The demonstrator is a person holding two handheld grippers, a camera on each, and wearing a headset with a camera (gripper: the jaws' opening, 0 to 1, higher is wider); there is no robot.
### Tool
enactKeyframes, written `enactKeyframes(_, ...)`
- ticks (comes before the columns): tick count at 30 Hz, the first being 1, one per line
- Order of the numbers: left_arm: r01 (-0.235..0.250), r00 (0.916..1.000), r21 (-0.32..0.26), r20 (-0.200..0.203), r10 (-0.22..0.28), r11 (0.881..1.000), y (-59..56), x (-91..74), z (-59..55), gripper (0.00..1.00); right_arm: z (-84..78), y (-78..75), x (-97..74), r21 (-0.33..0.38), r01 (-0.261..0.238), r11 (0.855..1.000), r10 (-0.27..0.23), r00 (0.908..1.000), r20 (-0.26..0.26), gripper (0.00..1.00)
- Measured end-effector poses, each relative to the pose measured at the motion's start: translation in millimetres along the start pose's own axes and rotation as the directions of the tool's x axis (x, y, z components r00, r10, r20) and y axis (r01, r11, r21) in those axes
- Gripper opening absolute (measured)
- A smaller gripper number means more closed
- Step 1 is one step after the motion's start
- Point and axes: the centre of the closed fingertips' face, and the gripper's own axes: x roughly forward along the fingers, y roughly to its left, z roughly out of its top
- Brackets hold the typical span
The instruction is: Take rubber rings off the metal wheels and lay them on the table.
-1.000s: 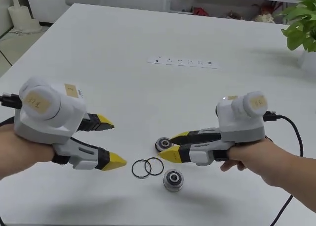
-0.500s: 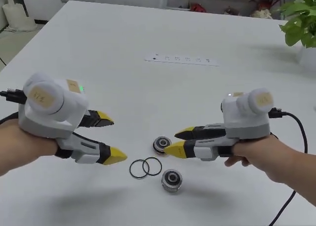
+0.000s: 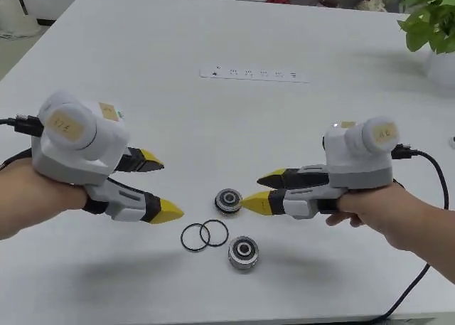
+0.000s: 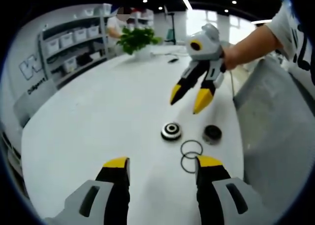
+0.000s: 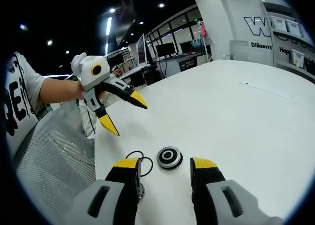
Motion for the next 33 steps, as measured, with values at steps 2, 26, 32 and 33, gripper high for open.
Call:
enactKeyframes(2, 0.005, 1.0, 0.003, -0.003, -0.005, 1.0, 0.1, 2.6, 0.6, 0.54, -1.0, -3.2, -0.1, 0.004, 0.005, 1.0, -0.005, 1.0, 0.003, 0.37)
enactKeyframes(26, 0.055, 0.9984, 0.012, 0.008, -0.055, 0.998, -5.7, 33.5, 11.2, 0.51, -14.1, -4.3, 14.0, -0.03, -0.008, 1.0, 0.007, 0.9997, -0.023, 0.34)
enactKeyframes(32, 0.066, 0.9978, 0.012, 0.006, -0.066, 0.998, -7.5, 41.4, 12.9, 0.5, -19.5, 0.5, 18.7, -0.053, -0.02, 0.998, 0.018, 0.999, -0.041, 0.33)
enactKeyframes(33, 0.069, 0.9976, 0.013, 0.007, -0.069, 0.998, -8.0, 42.7, 13.5, 0.49, -20.1, 1.4, 19.6, -0.055, -0.022, 0.998, 0.02, 0.9988, -0.044, 0.32)
